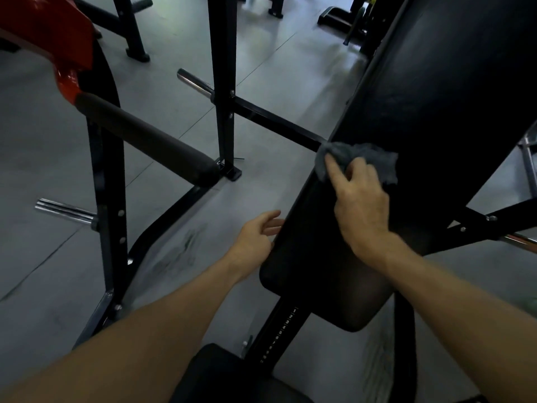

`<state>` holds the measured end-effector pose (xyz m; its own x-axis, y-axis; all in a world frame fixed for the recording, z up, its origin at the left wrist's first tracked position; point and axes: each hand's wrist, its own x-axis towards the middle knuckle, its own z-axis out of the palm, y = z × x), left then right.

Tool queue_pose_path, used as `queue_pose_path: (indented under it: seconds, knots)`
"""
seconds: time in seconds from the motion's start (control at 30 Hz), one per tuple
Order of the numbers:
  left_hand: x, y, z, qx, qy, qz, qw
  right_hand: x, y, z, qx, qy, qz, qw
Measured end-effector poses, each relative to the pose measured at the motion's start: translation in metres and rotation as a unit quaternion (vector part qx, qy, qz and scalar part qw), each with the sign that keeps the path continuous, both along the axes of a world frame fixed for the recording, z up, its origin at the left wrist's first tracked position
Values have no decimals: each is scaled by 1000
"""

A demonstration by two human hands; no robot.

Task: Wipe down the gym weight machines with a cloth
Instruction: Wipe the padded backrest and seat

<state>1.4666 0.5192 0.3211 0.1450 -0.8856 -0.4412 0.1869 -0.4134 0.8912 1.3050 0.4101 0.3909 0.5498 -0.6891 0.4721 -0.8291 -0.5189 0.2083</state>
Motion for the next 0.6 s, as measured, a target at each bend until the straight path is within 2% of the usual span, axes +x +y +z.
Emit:
queue_pose_path:
  seconds: [0.13,0.3,0.4,0.5,0.6]
  knots:
    - [2,-2,6,-11,27,12,999,0,54,-67,26,28,79,996]
    - [7,7,-20,8,-44,-13,999,5,111,-136,53,72,114,989]
    - [2,22,-28,21,-65,-35,997,-2,112,-139,42,114,173,977]
    - [-7,27,-19,14,-51,-13,999,-4,83,-112,33,143,231,962]
    - [-6,16,-8,-15,-19,28,999,2,51,-79,9,114,186,976]
